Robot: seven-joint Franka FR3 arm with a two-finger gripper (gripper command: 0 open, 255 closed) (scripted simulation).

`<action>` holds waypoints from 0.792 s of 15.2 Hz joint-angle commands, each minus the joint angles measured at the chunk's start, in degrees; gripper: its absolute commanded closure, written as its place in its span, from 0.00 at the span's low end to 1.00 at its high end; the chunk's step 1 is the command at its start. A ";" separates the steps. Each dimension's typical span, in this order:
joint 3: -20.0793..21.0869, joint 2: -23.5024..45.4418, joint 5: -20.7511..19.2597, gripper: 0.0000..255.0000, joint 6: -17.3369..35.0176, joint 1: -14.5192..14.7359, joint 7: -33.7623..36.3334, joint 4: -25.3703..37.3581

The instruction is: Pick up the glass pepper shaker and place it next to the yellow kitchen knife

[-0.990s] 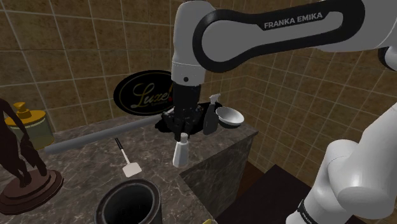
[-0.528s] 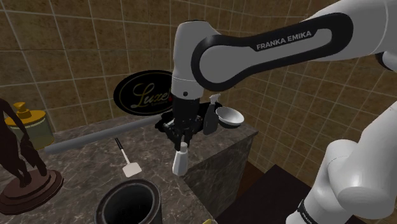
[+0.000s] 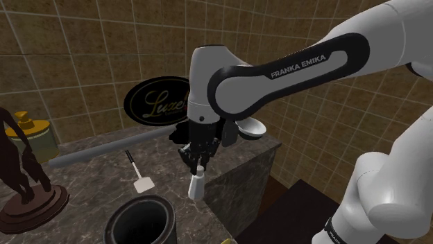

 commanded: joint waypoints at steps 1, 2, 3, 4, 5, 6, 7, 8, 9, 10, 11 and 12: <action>0.16 0.62 -0.04 1.00 1.63 0.04 0.00 -0.99; 0.22 0.92 -0.05 1.00 2.42 0.06 -0.02 -1.49; 0.28 1.23 -0.07 1.00 3.22 0.07 -0.05 -1.97; 0.34 1.56 -0.10 1.00 4.01 0.08 -0.07 -2.45; 0.40 1.90 -0.13 1.00 4.81 0.10 -0.08 -2.92; 0.46 2.25 -0.16 1.00 5.61 0.11 -0.10 -3.37; 0.52 2.62 -0.20 1.00 6.41 0.12 -0.11 -3.81; 0.57 3.00 -0.24 1.00 7.21 0.13 -0.12 -4.24; 0.63 3.39 -0.29 1.00 8.01 0.14 -0.12 -4.66; 0.69 3.80 -0.34 1.00 8.81 0.15 -0.12 -5.06; 0.74 4.22 -0.40 1.00 9.62 0.16 -0.12 -5.46; 0.80 4.66 -0.47 1.00 10.43 0.17 -0.11 -5.84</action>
